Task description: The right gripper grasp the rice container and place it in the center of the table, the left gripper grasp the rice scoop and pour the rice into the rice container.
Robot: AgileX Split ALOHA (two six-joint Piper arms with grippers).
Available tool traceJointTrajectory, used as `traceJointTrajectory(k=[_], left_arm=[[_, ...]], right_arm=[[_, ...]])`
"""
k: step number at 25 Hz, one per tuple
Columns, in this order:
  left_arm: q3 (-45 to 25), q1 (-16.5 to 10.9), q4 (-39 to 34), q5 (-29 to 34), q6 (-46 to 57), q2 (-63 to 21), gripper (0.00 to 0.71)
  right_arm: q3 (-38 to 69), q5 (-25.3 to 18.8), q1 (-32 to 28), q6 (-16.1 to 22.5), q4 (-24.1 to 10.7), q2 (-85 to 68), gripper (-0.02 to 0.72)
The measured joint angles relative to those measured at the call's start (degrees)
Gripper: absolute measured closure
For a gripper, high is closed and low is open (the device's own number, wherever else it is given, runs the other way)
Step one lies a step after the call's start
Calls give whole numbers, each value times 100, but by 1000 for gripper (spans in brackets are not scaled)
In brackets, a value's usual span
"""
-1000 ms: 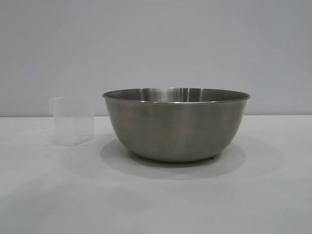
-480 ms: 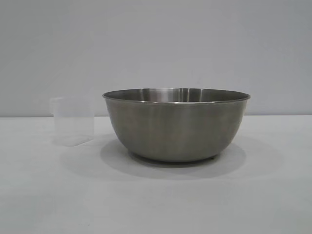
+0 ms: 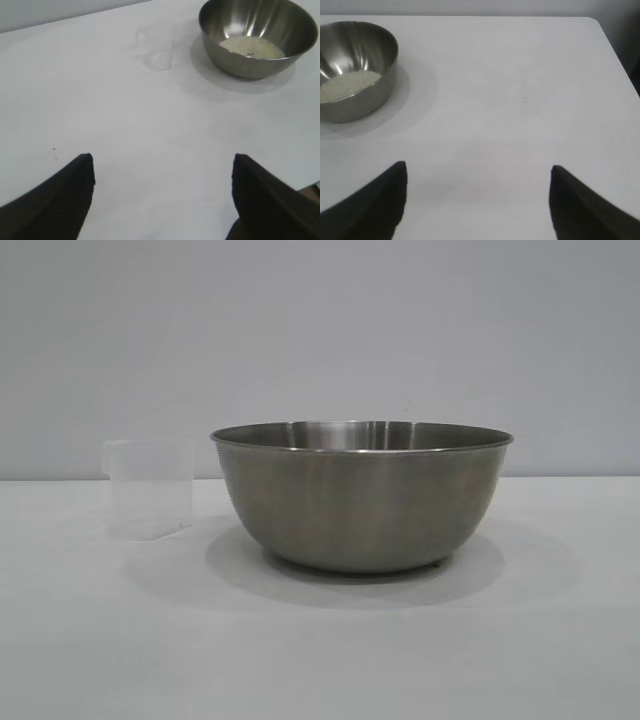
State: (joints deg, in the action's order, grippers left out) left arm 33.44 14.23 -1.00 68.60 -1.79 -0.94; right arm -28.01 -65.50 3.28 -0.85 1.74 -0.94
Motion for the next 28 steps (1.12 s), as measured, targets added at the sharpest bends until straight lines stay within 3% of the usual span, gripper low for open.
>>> traceJointTrajectory(k=[7, 28], left_arm=[[-551, 0, 47, -310, 24, -9, 208], [-573, 0, 15, -418, 156, -9, 208]], right_arm=[[0, 0, 0, 0, 0, 0, 202], [0, 0, 0, 0, 0, 0, 202]])
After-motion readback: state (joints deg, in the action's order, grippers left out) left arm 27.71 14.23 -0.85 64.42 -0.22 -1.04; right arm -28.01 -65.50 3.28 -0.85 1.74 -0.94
